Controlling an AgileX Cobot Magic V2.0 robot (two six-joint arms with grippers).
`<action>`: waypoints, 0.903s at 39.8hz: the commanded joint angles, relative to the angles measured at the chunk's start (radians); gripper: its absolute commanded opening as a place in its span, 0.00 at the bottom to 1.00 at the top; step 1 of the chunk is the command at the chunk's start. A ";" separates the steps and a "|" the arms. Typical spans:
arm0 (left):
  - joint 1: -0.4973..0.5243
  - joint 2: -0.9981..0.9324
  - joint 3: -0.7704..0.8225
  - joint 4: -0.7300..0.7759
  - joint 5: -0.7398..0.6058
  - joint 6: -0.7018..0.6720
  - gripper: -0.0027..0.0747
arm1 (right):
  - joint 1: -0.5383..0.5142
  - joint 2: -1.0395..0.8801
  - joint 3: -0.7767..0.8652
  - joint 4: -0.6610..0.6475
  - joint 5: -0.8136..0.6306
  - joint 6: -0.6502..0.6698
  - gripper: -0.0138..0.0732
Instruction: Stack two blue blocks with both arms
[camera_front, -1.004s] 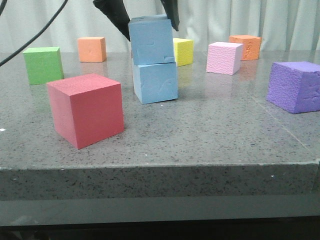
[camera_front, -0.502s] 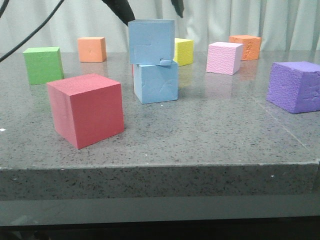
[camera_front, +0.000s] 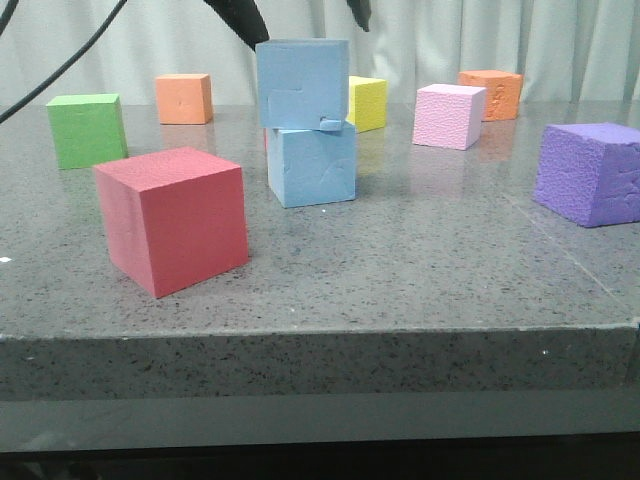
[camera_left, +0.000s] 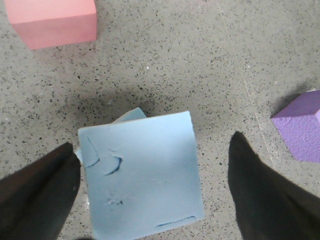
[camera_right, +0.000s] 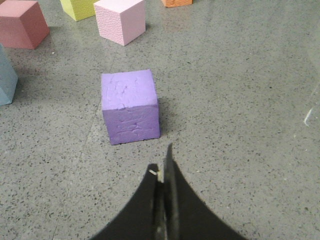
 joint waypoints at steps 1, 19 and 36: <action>-0.004 -0.067 -0.033 0.009 0.017 0.002 0.79 | -0.002 0.002 -0.024 -0.005 -0.070 -0.007 0.08; -0.004 -0.084 -0.132 0.052 0.017 0.005 0.45 | -0.002 0.002 -0.024 -0.005 -0.069 -0.007 0.08; -0.004 -0.089 -0.132 0.078 0.017 0.050 0.01 | -0.002 0.002 -0.024 -0.005 -0.069 -0.007 0.08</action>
